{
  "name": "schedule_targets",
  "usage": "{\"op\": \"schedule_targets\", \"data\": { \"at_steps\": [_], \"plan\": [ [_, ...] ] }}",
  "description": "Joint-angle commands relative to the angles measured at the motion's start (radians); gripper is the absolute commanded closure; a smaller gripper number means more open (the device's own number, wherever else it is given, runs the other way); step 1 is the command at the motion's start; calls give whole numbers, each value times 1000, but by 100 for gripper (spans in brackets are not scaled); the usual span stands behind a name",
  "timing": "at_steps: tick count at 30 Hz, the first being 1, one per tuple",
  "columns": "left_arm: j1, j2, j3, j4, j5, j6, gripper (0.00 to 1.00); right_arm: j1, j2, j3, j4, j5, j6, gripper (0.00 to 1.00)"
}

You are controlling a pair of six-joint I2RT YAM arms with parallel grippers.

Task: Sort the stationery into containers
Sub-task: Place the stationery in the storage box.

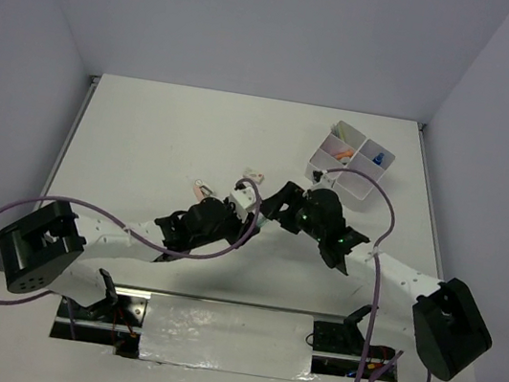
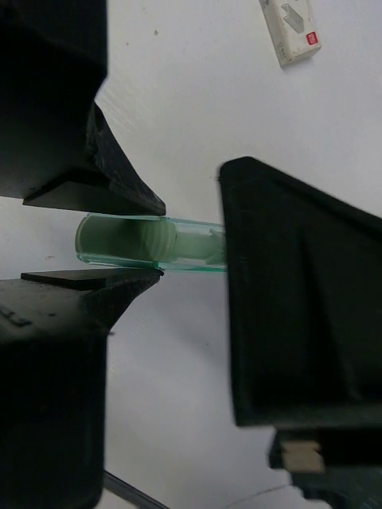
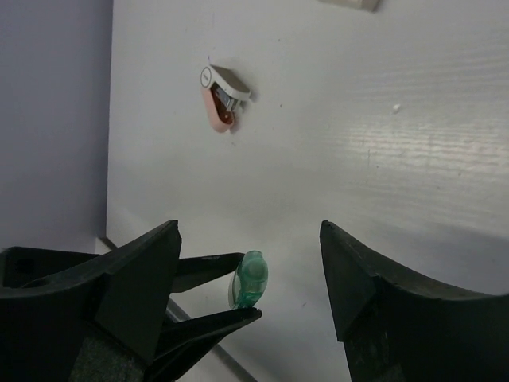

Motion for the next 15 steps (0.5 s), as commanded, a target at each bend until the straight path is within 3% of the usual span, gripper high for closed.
{"op": "schedule_targets", "data": {
  "at_steps": [1, 8, 9, 12, 15],
  "plan": [
    [-4, -37, -21, 146, 2, -25, 100, 43, 27, 35, 47, 12, 34, 23],
    [-4, -41, -29, 148, -41, -27, 100, 100, 41, 33, 79, 17, 45, 53],
    [-6, -40, -27, 145, -44, -27, 100, 108, 43, 35, 85, 15, 46, 72],
    [-4, -32, -24, 142, -57, -33, 100, 120, 47, 36, 93, 12, 59, 92],
    [-6, -38, -21, 133, -43, -36, 78, 120, 47, 41, 81, 23, 59, 98]
  ]
}}
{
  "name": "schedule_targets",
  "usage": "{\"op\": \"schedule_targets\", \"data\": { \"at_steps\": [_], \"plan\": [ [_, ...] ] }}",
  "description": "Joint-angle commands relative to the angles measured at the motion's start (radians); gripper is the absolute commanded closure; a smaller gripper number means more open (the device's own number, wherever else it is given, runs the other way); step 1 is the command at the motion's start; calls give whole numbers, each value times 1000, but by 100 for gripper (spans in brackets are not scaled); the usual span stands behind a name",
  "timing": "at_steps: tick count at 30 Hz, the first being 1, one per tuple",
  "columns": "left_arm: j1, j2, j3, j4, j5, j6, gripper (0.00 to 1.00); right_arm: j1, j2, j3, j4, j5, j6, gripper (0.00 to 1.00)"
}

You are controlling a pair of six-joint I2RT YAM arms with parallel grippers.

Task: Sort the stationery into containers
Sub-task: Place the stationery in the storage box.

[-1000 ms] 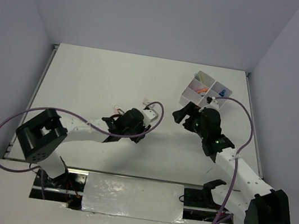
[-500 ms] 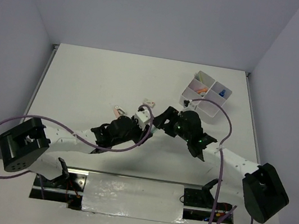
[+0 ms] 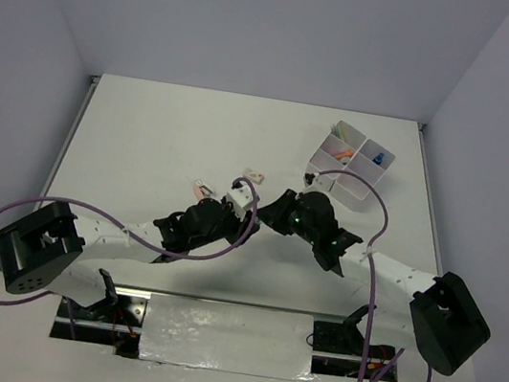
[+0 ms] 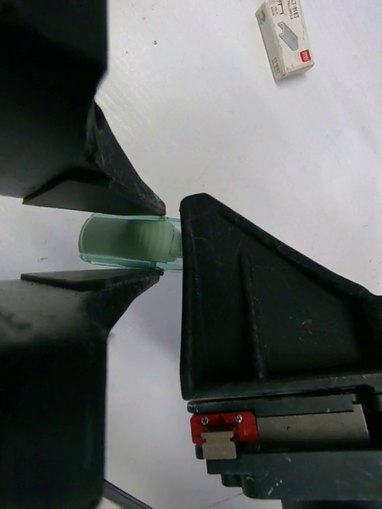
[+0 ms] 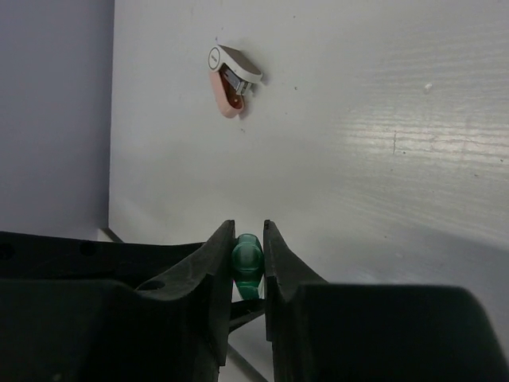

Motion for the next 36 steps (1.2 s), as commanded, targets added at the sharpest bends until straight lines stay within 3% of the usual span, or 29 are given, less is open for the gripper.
{"op": "schedule_targets", "data": {
  "at_steps": [1, 3, 4, 7, 11, 13, 20, 27, 32, 36],
  "plan": [
    [-4, -27, 7, 59, -11, -21, 49, 25, -2, 49, 37, -2, 13, 100],
    [-4, -41, 15, 37, -34, -27, 23, 26, -8, 63, -11, 51, -6, 100],
    [-3, -47, 20, 2, -43, -29, 1, 23, -15, 78, -31, 67, -15, 100],
    [-4, -70, 53, -75, -77, -41, 1, -11, -31, 136, -114, 196, -82, 100],
    [-4, -83, 153, -331, -144, -116, 1, -113, -14, 250, -254, 457, -229, 100],
    [-3, -90, 184, -427, -161, -139, 1, -175, 6, 317, -278, 510, -294, 100],
    [-3, -144, 191, -555, -190, -181, 1, -411, 191, 530, -344, 733, -406, 100],
    [-3, -110, 207, -598, -190, -181, 1, -506, 336, 683, -398, 779, -426, 98],
    [3, -107, 230, -601, -224, -181, 1, -552, 347, 638, -355, 731, -421, 94],
    [8, -87, 259, -613, -232, -182, 1, -568, 350, 618, -322, 719, -434, 84]
  ]
}}
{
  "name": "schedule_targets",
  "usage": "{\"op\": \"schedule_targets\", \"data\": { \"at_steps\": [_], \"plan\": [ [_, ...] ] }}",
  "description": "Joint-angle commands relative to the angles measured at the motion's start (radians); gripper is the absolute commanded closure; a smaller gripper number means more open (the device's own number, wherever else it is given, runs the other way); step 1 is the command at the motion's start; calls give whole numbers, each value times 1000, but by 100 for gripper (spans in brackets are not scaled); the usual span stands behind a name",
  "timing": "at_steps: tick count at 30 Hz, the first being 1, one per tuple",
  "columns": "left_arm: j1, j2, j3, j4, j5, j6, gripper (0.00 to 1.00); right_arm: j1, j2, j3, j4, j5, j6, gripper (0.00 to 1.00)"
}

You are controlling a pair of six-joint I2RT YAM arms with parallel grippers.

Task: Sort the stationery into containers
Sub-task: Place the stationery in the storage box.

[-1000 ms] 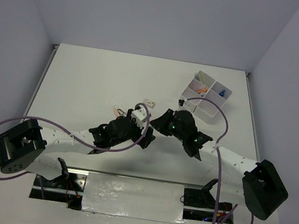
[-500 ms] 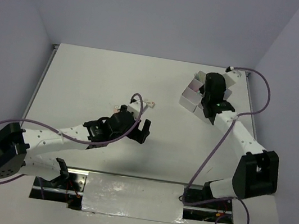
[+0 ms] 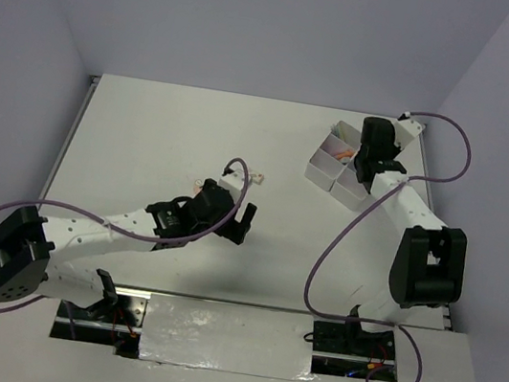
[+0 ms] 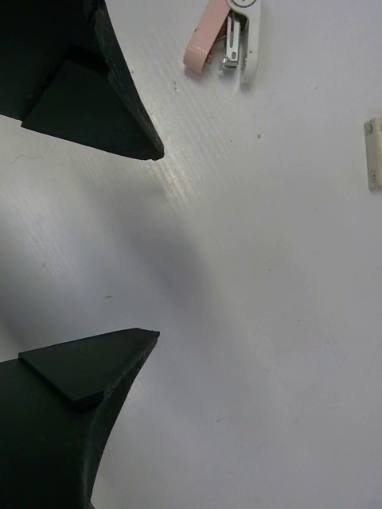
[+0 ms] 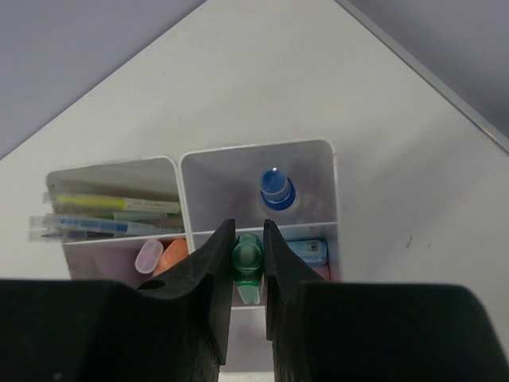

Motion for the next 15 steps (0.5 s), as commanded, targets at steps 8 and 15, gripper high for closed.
{"op": "schedule_targets", "data": {
  "at_steps": [8, 15],
  "plan": [
    [17, 45, 75, 22, -20, -22, 1, -30, 43, 14, 31, 2, -39, 46],
    [154, 95, 133, 33, 64, -21, 1, -29, -35, -35, 37, -75, -19, 16]
  ]
}}
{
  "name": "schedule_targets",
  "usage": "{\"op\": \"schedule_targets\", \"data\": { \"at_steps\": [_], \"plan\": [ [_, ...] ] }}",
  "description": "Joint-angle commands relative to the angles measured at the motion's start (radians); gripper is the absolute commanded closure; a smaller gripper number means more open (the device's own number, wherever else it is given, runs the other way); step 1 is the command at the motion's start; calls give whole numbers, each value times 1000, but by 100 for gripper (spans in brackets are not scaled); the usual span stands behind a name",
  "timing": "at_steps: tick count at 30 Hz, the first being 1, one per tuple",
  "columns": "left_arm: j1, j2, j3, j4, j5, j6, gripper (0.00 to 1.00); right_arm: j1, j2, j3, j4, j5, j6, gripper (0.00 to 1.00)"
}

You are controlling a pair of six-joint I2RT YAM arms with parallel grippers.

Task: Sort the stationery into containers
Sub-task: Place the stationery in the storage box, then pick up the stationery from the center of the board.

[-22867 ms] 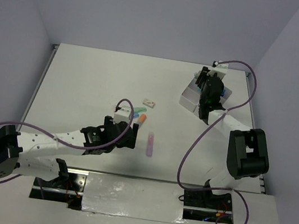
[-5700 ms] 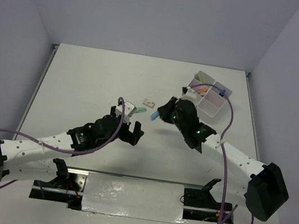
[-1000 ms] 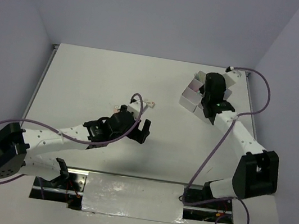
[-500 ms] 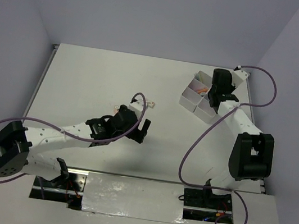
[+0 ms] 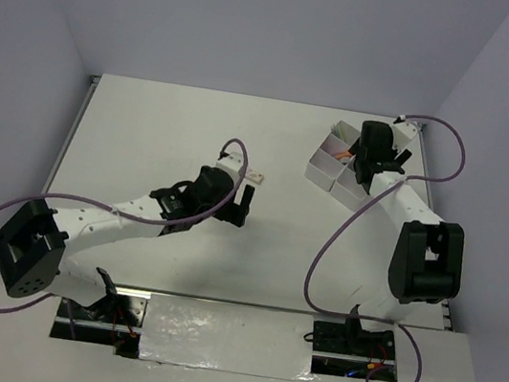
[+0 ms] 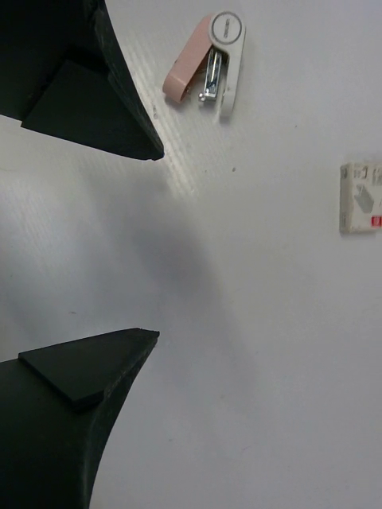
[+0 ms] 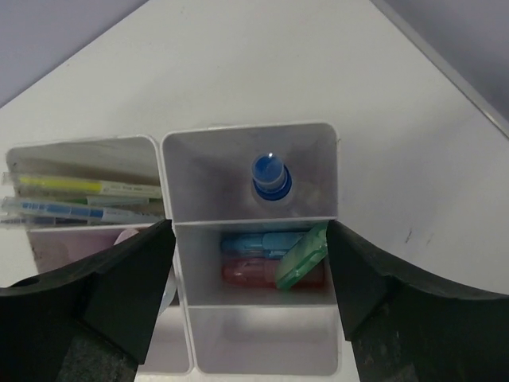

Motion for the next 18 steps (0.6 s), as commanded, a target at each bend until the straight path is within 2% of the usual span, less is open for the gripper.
{"op": "schedule_targets", "data": {
  "at_steps": [1, 3, 6, 10, 14, 18],
  "plan": [
    [76, 38, 90, 36, 51, -7, 1, -6, -87, -22, 24, -71, 8, 15],
    [105, 98, 135, 18, 53, -13, 1, -3, -173, -42, 39, -200, 0, 15],
    [125, 229, 267, -68, 12, -26, 1, 15, -313, -123, 65, -344, -29, 9],
    [165, 414, 484, -158, 1, -9, 1, 70, -430, -163, -32, -544, -79, 7],
    [234, 576, 626, -189, 70, 46, 3, 89, -585, -255, -59, -702, -92, 4],
    [248, 681, 751, -243, 114, 89, 1, 92, -702, -336, -70, -750, -73, 2]
  ]
}}
